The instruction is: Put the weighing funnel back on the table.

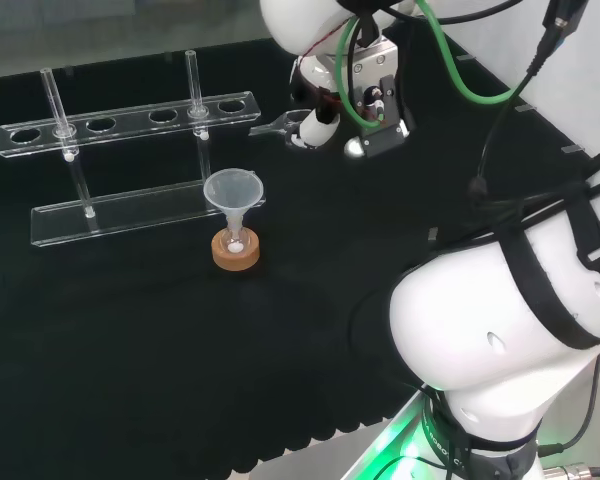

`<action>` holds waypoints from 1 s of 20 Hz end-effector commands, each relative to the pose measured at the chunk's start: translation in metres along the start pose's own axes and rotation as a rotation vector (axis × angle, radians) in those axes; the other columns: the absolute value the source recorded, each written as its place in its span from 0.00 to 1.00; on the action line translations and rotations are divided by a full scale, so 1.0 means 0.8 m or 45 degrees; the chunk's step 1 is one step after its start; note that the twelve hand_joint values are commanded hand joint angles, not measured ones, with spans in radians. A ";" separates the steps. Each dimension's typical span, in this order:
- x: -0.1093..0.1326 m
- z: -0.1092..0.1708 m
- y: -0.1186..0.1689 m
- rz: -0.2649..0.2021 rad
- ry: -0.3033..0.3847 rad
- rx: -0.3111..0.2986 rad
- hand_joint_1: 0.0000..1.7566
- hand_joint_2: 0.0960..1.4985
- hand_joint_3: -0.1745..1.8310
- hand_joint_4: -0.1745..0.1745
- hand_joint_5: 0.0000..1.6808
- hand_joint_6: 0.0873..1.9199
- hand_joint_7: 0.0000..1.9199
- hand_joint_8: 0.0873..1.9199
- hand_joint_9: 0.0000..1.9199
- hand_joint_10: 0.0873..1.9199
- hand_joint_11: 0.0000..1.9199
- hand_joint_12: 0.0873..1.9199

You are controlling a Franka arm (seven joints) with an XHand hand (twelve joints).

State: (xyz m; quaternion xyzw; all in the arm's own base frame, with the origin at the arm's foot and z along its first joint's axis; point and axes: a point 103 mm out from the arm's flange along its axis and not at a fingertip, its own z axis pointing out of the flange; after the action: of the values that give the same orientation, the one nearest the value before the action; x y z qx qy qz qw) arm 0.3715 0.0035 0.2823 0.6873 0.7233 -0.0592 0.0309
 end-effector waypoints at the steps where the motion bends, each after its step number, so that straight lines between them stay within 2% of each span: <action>1: -0.013 0.001 0.001 0.004 0.071 -0.038 0.64 0.38 0.43 1.00 0.77 0.31 0.30 0.30 0.52 0.11 0.41 0.52; 7: -0.038 0.011 0.010 0.035 0.196 -0.057 0.64 0.38 0.43 1.00 0.77 0.31 0.30 0.30 0.52 0.11 0.41 0.52; 13: -0.079 0.031 0.031 0.075 0.242 -0.039 0.64 0.38 0.43 1.00 0.77 0.31 0.30 0.30 0.52 0.11 0.41 0.52; 20: -0.113 0.055 0.065 0.094 0.241 -0.011 0.64 0.38 0.43 1.00 0.77 0.31 0.30 0.30 0.52 0.11 0.41 0.52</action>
State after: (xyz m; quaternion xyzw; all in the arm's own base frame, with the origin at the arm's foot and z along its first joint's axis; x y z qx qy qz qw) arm 0.4011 -0.0583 0.2583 0.7072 0.7065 0.0035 -0.0276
